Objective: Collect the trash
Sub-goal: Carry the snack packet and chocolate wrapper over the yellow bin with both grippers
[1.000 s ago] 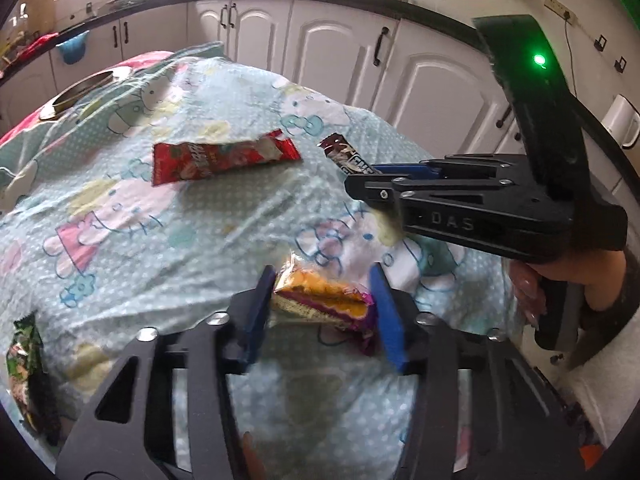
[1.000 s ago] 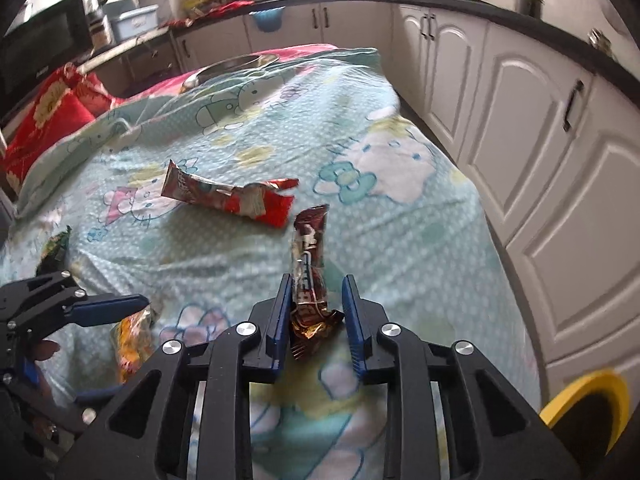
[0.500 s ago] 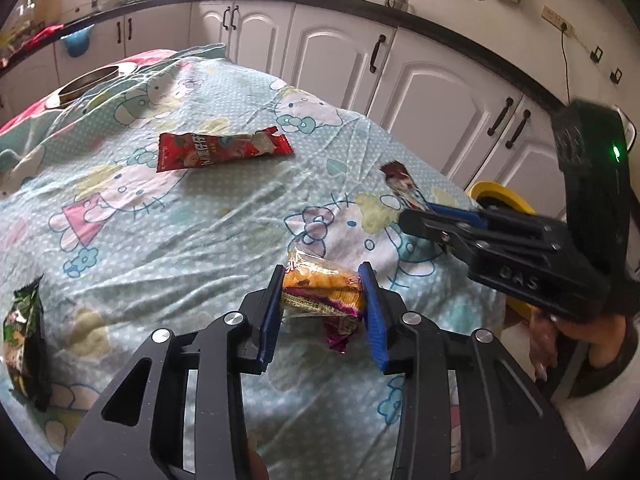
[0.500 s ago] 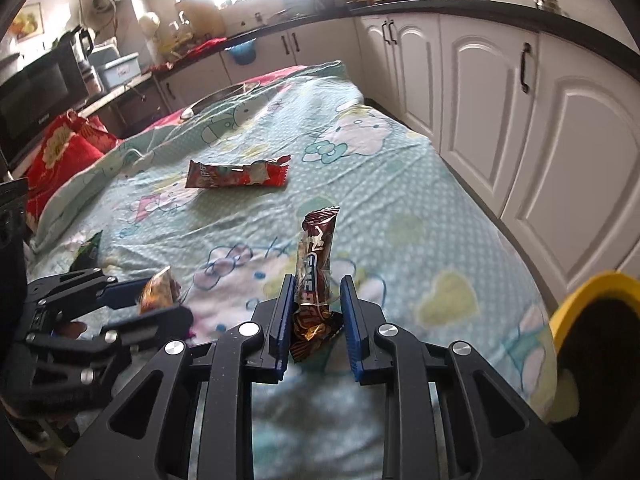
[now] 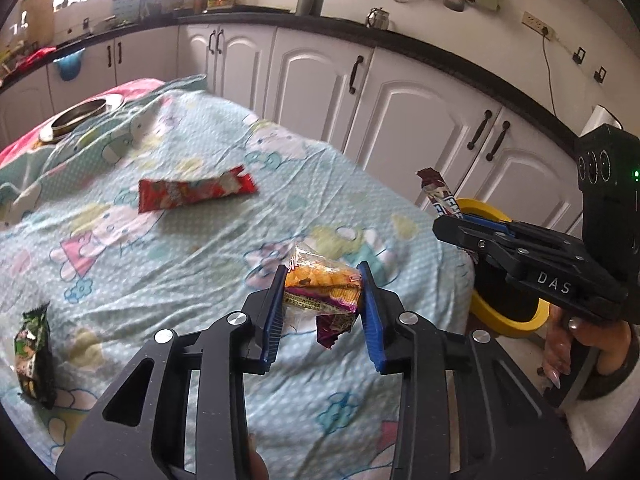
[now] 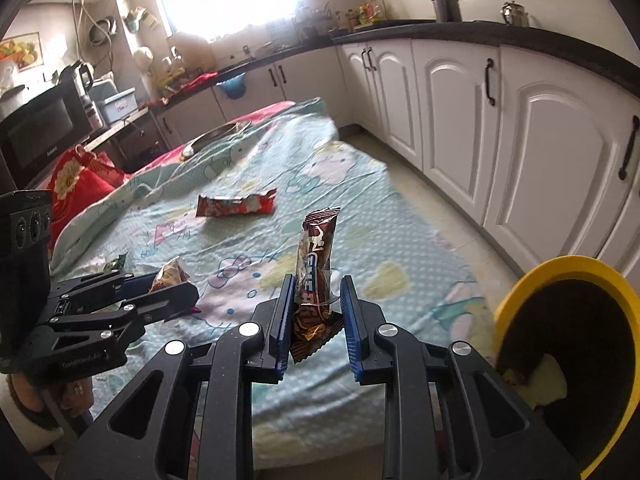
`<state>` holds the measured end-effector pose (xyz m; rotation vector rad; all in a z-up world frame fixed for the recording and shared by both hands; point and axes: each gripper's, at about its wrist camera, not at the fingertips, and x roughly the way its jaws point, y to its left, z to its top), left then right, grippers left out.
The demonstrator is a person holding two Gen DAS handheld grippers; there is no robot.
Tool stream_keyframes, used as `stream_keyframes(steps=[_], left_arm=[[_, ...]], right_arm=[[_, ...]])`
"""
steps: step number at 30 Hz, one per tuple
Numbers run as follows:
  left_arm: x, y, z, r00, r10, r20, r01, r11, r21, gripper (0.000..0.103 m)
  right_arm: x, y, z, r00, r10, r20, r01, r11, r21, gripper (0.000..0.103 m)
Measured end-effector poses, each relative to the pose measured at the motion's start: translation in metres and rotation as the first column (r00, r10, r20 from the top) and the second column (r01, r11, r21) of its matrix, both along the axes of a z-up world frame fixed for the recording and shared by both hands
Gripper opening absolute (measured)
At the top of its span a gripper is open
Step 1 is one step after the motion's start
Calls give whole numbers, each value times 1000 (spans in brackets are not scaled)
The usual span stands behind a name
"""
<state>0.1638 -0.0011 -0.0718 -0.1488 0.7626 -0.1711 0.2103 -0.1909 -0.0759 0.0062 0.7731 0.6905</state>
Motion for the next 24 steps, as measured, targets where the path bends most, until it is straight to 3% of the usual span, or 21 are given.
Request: stream_keyframes(steps=[13,24], left_arm=[[16,-46,26,995,-83,56,82,997,14,27],[27,-103,37,979,-186,81,184,982,34,27]], right_arm=[[-4,-71,12,992,-124,20,124,992,24,22],[-8,-140,10,960,-280,21,279,959,42,22]])
